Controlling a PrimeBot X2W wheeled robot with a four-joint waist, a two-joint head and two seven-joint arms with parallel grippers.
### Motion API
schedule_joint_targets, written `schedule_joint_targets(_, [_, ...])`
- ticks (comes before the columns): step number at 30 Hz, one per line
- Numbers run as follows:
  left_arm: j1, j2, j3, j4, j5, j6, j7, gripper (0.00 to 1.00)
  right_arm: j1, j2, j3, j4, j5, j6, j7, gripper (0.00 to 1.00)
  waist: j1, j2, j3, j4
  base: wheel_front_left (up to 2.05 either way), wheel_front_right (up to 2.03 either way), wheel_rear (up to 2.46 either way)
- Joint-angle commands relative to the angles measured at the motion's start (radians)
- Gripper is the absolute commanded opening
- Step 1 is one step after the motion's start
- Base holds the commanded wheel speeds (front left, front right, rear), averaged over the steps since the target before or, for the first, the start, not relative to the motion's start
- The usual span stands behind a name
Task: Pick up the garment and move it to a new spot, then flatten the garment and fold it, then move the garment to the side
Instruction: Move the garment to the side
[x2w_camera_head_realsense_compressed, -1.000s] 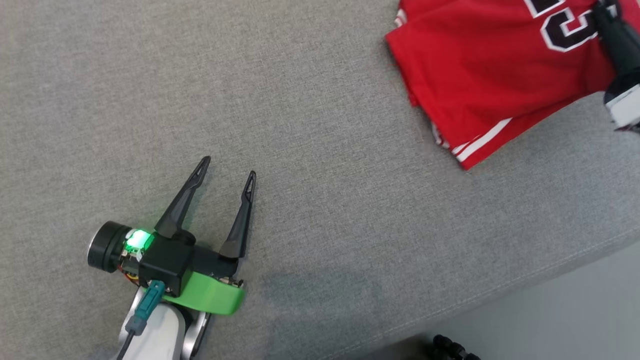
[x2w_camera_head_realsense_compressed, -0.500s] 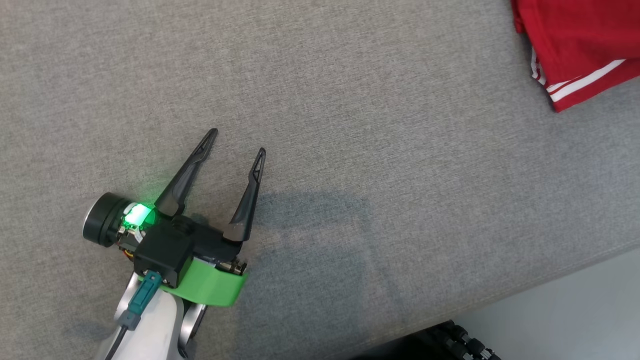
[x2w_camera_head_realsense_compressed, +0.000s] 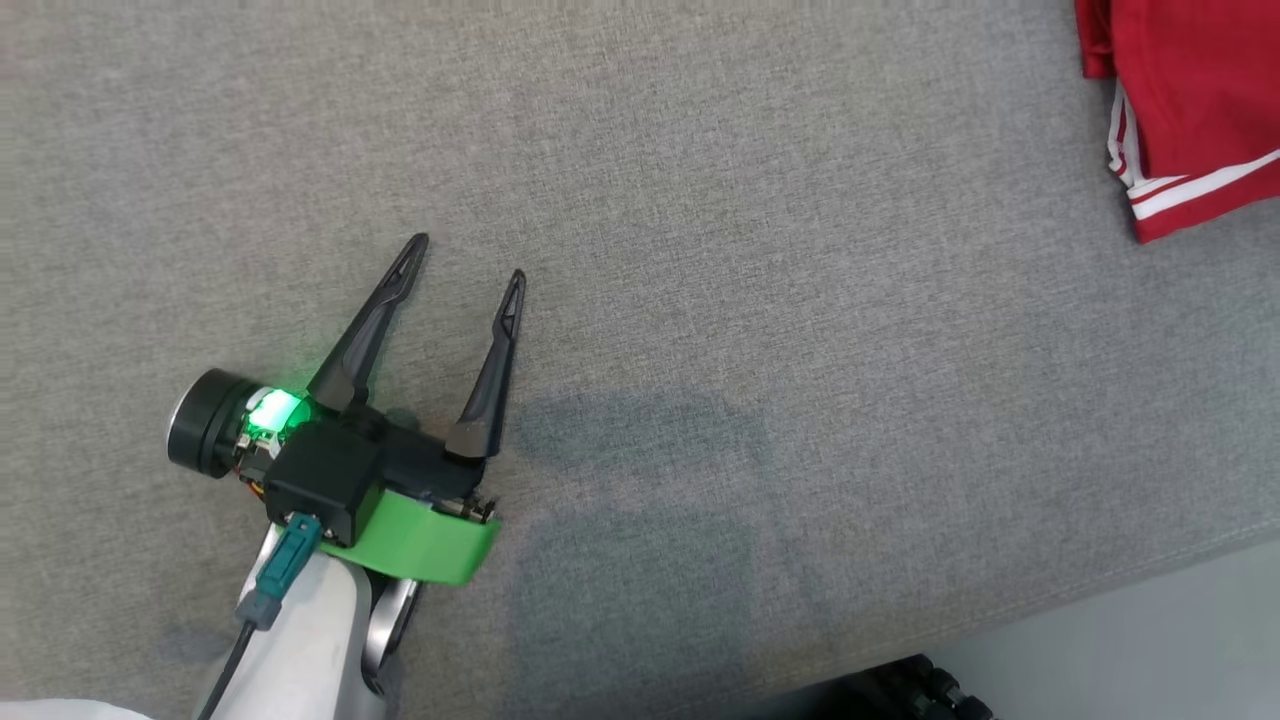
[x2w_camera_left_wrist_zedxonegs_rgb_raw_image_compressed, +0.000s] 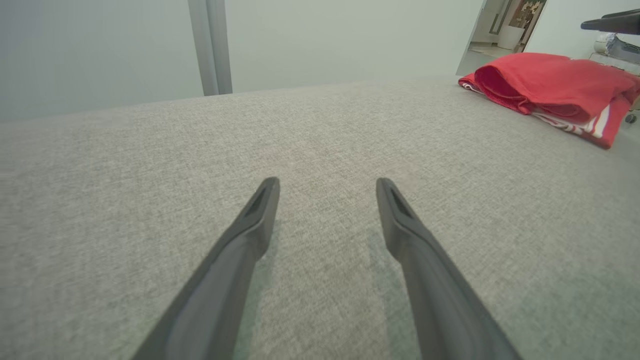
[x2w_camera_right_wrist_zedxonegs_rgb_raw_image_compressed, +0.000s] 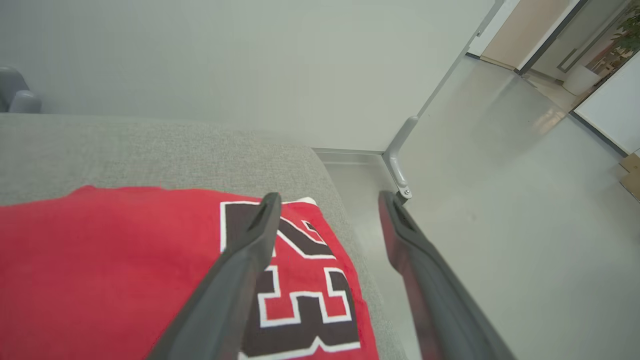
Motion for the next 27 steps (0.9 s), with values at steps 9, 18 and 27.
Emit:
schedule_joint_targets(9, [0.065, -0.053, 0.014, 0.031, -0.023, 0.005, 0.003, 1.00, 0.287, 0.232, -0.360, -0.305, -0.337, -0.001, -0.003, 1.00, -0.0001, 0.0000, -0.177, 0.064, 0.00, 0.00, 0.00])
schedule_joint_targets(18, [0.166, -0.090, 0.078, 0.080, -0.115, 0.064, 0.003, 1.00, 0.610, 0.491, -0.411, -0.560, -0.552, -0.001, -0.003, 1.00, -0.0001, 0.0000, -0.356, 0.138, 0.00, 0.00, 0.00])
schedule_joint_targets(27, [0.231, -0.091, 0.095, 0.089, -0.194, 0.121, 0.003, 1.00, 0.789, 0.605, -0.377, -0.719, -0.614, -0.001, -0.003, 1.00, -0.0001, 0.0000, -0.491, 0.167, 0.00, 0.00, 0.00])
